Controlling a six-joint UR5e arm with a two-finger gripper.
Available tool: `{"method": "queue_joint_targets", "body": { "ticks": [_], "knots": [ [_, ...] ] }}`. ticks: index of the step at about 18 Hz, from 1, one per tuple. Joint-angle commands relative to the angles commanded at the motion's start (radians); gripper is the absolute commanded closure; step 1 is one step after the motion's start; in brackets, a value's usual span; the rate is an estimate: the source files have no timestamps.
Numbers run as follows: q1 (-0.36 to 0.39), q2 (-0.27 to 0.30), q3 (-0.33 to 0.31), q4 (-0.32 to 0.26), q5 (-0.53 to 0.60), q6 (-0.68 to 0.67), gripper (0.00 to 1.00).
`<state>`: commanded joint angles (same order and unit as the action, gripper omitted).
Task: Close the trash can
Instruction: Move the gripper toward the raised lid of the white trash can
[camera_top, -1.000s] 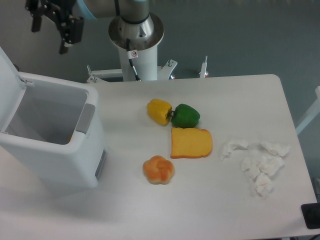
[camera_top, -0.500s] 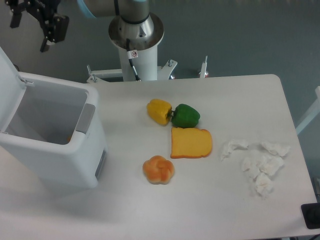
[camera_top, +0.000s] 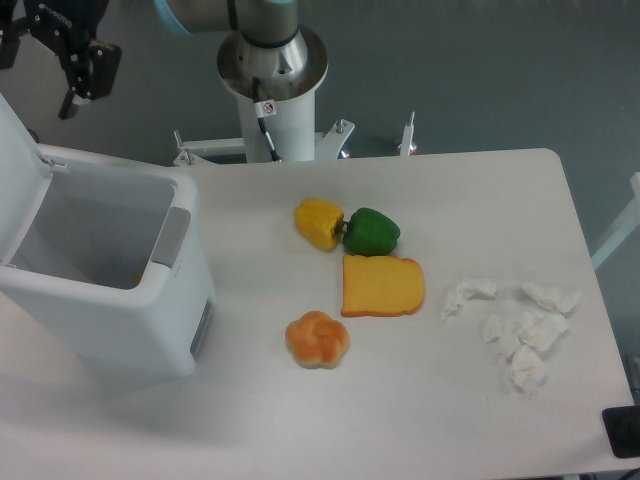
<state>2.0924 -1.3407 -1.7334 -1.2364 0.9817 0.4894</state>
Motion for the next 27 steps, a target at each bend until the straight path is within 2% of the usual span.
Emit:
{"method": "queue_joint_targets", "body": {
  "ticks": [6, 10, 14, 27],
  "knots": [
    [-0.014, -0.035, 0.035, 0.003, 0.000, -0.049, 0.00],
    [-0.021, -0.054, 0.043, 0.035, 0.000, -0.077, 0.00],
    [-0.022, -0.058, 0.046, 0.058, 0.000, -0.103, 0.00],
    [-0.015, -0.075, 0.051, 0.074, 0.014, -0.107, 0.00]
  ]
}}
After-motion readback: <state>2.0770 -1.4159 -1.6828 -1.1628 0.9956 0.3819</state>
